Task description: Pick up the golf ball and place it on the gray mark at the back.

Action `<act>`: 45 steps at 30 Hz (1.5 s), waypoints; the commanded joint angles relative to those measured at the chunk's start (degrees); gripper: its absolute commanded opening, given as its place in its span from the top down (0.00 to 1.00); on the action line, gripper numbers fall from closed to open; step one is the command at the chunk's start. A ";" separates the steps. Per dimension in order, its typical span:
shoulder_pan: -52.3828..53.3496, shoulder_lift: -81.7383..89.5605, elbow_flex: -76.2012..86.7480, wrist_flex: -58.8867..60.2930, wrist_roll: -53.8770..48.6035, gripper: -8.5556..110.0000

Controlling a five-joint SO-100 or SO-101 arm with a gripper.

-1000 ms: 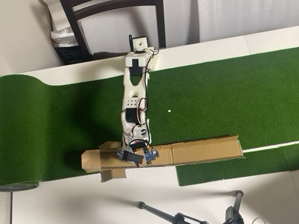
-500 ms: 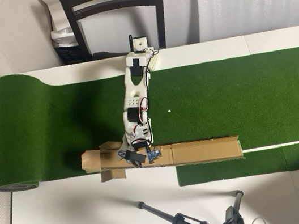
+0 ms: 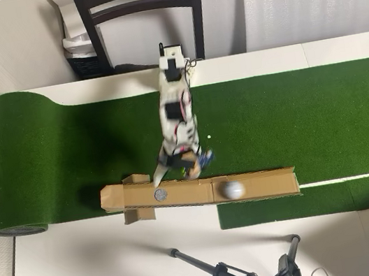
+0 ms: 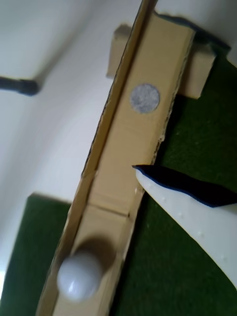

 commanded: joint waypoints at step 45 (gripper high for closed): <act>-5.10 125.16 120.67 -15.21 9.58 0.53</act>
